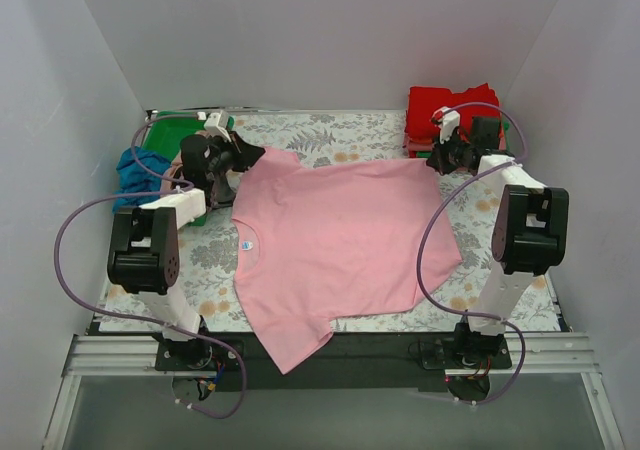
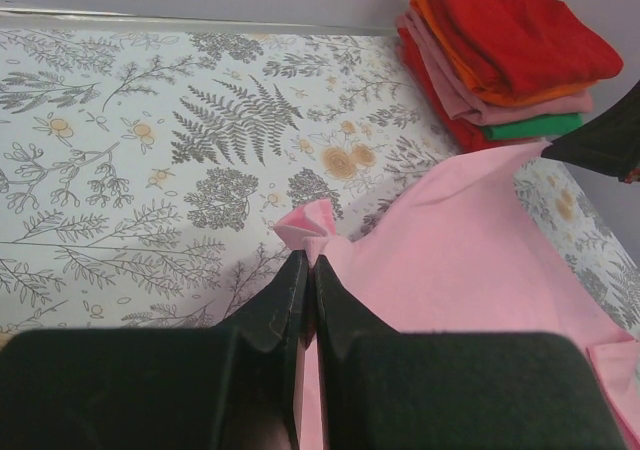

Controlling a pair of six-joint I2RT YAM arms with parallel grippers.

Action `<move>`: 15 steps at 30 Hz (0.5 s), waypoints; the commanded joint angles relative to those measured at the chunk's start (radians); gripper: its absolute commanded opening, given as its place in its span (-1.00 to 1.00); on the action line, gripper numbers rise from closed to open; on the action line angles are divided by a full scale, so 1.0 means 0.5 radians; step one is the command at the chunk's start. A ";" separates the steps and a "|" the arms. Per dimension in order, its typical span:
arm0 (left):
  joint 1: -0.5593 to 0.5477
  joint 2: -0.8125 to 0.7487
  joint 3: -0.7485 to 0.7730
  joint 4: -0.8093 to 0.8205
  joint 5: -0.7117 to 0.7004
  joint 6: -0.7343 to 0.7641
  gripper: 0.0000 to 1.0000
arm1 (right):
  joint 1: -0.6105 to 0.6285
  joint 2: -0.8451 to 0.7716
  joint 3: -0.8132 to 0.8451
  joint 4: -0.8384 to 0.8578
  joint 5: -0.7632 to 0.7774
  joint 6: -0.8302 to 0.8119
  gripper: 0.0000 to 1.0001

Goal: Fold and stack the t-shirts
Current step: Fold the tshirt

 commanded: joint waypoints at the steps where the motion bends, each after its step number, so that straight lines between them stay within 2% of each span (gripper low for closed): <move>1: 0.009 -0.163 -0.094 0.004 0.079 0.007 -1.00 | -0.004 -0.147 -0.023 0.057 0.021 -0.017 -0.97; 15: 0.009 -0.568 -0.404 -0.131 0.147 0.050 -1.00 | -0.022 -0.264 -0.185 0.094 0.107 -0.011 -0.97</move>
